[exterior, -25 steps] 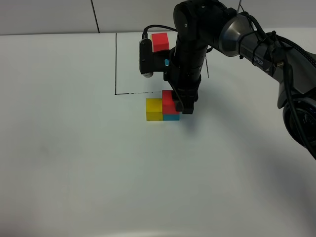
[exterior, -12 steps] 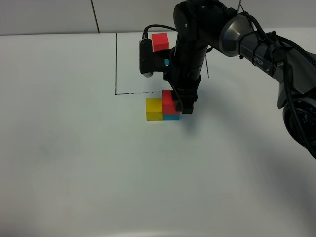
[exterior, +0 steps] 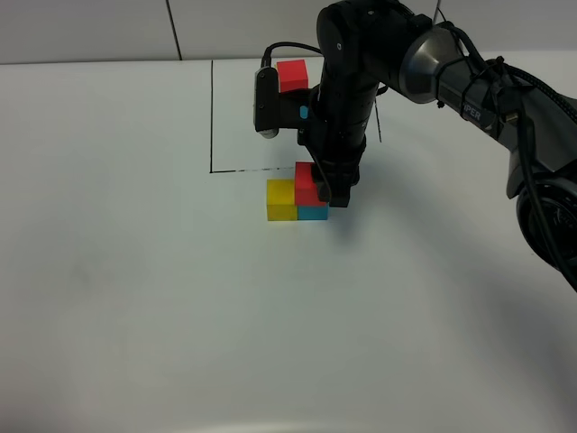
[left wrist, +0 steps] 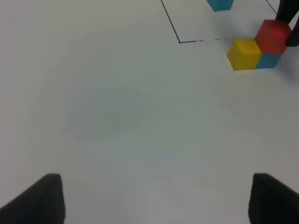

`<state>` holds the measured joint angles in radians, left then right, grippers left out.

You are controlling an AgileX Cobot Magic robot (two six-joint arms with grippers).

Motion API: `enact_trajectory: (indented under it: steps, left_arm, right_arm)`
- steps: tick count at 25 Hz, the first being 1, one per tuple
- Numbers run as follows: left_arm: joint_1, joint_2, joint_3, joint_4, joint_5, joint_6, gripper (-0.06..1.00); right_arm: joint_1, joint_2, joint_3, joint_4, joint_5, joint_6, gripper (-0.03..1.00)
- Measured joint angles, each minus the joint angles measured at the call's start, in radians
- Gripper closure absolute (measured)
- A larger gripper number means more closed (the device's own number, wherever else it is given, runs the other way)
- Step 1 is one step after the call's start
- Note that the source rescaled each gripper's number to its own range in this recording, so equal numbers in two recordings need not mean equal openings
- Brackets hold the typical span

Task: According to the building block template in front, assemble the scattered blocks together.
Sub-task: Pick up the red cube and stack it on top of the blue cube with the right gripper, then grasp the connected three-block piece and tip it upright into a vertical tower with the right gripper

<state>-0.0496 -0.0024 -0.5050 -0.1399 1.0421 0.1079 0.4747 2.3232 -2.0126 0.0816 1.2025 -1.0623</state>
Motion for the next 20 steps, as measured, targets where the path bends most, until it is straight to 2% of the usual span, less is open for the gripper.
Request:
enact_trajectory:
  steps: [17,18,20]
  left_arm:
    - [0.0,0.0,0.0,0.0,0.0,0.0,0.19]
    - [0.0,0.0,0.0,0.0,0.0,0.0,0.19]
    - [0.0,0.0,0.0,0.0,0.0,0.0,0.19]
  right_arm:
    - [0.0,0.0,0.0,0.0,-0.002,0.0,0.95]
    - [0.0,0.0,0.0,-0.002,-0.004,0.0,0.92]
    - [0.0,0.0,0.0,-0.009,-0.008,0.0,0.79]
